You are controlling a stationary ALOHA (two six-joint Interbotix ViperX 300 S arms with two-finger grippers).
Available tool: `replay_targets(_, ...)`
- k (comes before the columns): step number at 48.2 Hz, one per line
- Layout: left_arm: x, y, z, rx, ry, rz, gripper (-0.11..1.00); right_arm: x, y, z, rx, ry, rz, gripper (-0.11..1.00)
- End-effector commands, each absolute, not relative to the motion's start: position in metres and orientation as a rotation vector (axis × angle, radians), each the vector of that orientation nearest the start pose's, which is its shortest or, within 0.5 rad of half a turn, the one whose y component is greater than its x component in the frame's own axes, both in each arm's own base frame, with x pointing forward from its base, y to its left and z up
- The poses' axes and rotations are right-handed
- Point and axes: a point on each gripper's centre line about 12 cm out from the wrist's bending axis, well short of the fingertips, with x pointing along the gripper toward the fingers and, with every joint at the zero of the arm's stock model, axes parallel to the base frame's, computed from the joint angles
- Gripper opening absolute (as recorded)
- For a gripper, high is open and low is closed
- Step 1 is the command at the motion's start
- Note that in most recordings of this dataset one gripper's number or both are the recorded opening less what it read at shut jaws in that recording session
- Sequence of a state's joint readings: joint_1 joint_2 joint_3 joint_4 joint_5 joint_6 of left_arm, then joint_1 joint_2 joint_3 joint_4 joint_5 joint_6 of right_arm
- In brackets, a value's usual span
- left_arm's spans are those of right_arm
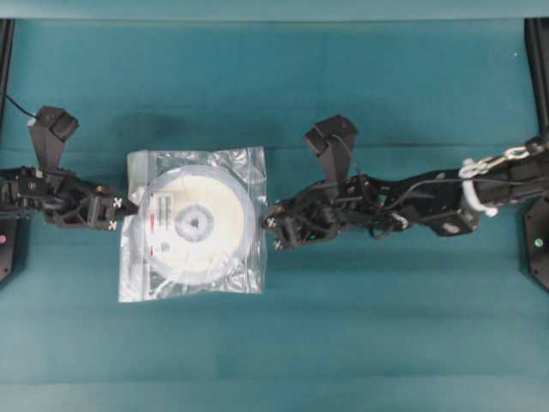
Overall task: Take out the reel from the clear zip bag.
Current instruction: 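Push the right gripper into the bag opening and pinch the white reel rim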
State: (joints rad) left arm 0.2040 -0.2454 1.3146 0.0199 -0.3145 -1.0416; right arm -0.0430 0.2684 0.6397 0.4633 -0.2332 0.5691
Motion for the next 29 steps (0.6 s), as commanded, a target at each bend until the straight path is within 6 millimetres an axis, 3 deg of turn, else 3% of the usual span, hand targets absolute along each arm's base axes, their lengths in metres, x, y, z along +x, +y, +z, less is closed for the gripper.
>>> replay_targets(1,0.213,0.044,0.09,-1.045,0.582,0.553,0.0,0.42,-0.029,0.094,0.968,0.539,-0.473,0.78)
replay_targets(29,0.213,0.044,0.089,-1.038,0.602,0.561,0.0,0.438,-0.03,0.089,0.976,0.53,-0.471,0.78)
